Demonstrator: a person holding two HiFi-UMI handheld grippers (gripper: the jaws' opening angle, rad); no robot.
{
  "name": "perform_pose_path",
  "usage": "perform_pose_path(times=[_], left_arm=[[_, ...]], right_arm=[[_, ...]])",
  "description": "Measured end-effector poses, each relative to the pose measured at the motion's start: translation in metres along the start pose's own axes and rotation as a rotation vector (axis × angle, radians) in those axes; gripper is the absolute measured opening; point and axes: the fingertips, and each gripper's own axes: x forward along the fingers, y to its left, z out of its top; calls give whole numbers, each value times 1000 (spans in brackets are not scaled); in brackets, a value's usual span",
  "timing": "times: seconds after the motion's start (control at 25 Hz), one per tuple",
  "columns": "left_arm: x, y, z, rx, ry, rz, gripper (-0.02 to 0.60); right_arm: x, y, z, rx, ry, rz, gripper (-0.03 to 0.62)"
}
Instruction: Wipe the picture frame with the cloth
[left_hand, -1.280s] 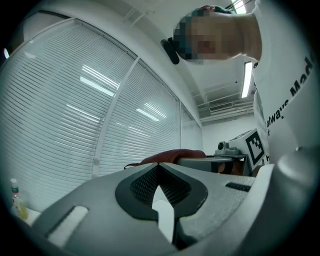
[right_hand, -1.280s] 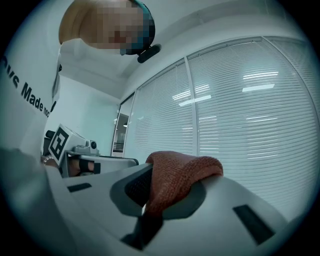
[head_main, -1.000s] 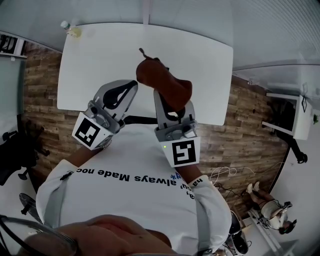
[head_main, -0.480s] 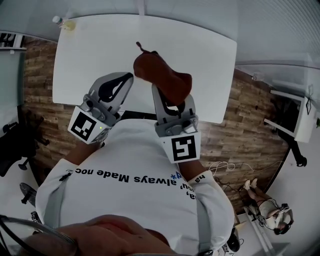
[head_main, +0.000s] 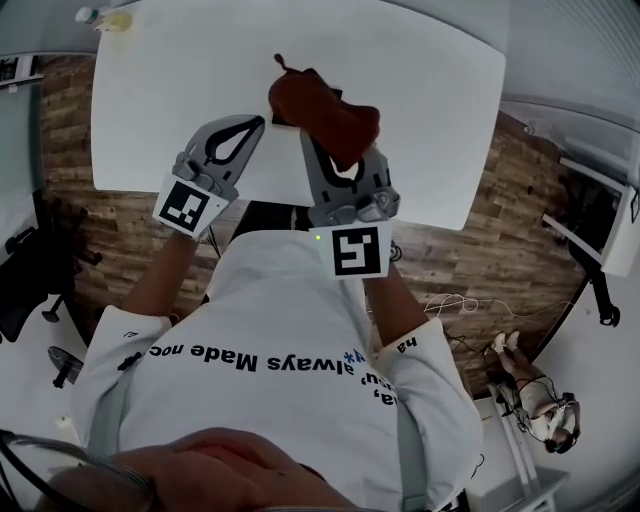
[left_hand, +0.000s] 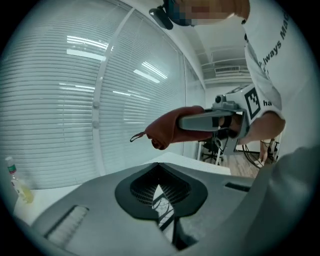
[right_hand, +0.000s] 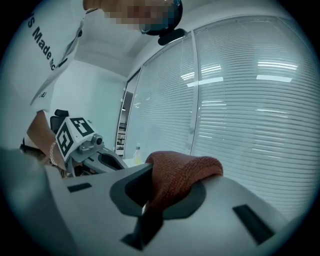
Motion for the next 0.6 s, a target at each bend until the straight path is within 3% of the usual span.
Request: perform_pose_path(times=[0.2, 0.6], left_arm=[[36, 14, -72, 109, 95, -9, 3], [64, 27, -190, 110, 308, -73, 3]], right_arm=[[29, 1, -67, -67, 104, 24, 31], [96, 33, -178, -204, 254, 144, 31]])
